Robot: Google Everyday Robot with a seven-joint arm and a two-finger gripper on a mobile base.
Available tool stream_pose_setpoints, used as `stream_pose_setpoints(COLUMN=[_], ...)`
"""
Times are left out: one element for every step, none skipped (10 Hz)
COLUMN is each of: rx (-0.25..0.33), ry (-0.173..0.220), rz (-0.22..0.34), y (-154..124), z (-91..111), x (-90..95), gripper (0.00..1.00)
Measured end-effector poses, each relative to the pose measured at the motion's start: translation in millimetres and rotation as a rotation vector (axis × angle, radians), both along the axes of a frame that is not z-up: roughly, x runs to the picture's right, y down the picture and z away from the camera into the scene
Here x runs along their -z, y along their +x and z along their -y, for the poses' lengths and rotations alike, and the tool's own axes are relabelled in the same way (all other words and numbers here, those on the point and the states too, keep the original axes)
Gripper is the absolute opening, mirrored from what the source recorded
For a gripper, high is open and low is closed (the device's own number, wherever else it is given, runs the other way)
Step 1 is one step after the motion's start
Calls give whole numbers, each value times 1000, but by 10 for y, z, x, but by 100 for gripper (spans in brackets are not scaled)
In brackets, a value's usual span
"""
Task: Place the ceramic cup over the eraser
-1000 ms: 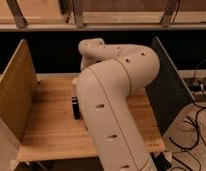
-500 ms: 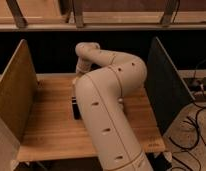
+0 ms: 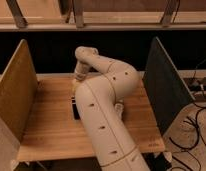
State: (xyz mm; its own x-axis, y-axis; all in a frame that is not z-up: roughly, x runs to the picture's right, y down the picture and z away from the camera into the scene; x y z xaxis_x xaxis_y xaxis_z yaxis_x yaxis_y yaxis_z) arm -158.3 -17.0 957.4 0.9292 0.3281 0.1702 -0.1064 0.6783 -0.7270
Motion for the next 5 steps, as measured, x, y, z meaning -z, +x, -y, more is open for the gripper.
stream_pose_setpoints(rx=[0,-8,-16,-19,-21], ry=[-4,1,12,30,50], rz=[-1,-5,-8,-7,-6], y=[19,49,64,62,44], z=[18,82,165,262,357], x=[-13,-35,-33,-25,-10], gripper=[50,38,28,18,8])
